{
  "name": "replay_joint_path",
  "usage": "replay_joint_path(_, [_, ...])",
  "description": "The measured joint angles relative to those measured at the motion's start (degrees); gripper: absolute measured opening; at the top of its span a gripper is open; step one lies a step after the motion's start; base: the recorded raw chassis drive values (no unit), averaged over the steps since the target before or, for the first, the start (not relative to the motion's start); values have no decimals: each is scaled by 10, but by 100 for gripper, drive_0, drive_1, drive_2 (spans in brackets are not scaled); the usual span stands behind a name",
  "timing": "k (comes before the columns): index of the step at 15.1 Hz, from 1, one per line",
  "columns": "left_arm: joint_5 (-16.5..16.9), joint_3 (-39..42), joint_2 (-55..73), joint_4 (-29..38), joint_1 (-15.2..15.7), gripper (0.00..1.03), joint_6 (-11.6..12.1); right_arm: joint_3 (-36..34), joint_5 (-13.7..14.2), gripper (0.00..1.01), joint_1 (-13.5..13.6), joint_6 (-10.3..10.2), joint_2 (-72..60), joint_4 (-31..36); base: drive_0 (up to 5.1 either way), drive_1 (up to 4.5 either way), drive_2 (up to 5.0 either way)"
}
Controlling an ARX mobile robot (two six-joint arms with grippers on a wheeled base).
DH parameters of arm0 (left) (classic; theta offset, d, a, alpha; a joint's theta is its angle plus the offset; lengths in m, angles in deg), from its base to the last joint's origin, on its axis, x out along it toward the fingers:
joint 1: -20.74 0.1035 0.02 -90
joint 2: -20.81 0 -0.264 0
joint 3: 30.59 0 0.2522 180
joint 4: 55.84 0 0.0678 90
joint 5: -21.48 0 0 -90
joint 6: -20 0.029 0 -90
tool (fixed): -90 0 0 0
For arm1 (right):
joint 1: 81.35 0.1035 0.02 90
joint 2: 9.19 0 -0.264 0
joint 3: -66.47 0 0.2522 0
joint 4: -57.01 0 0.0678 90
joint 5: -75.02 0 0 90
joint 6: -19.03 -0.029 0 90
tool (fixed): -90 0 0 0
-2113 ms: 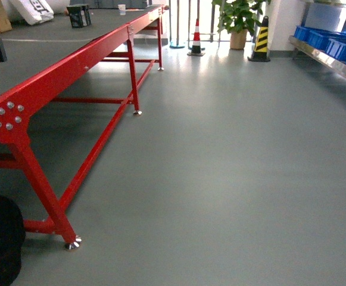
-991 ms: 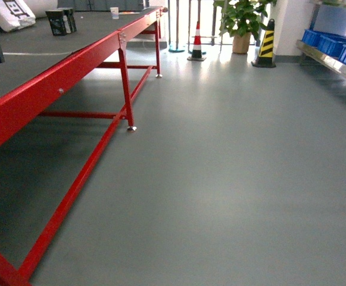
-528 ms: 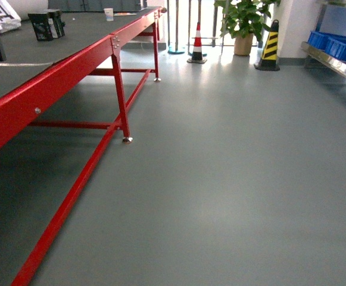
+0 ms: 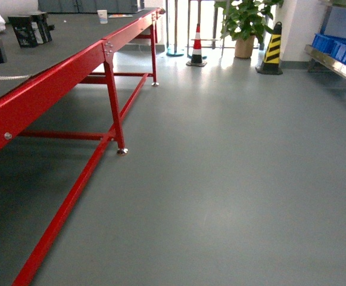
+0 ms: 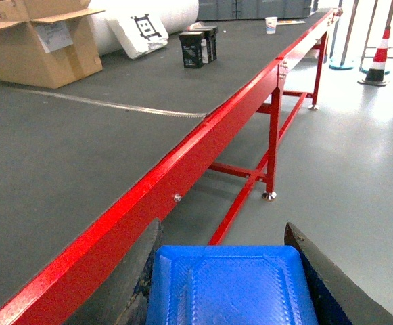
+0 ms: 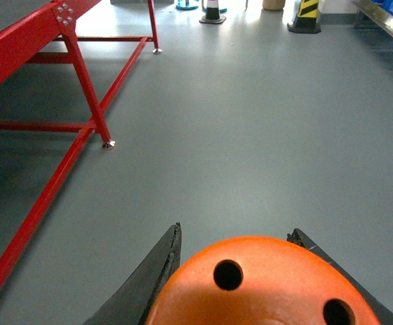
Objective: Sort blue parts and orange caps into right shelf containers
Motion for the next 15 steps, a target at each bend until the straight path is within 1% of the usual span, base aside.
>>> replay_joint_path(15, [0, 0, -1, 1, 0, 41, 0, 0, 0, 42, 0, 0, -2, 0, 5, 412, -403])
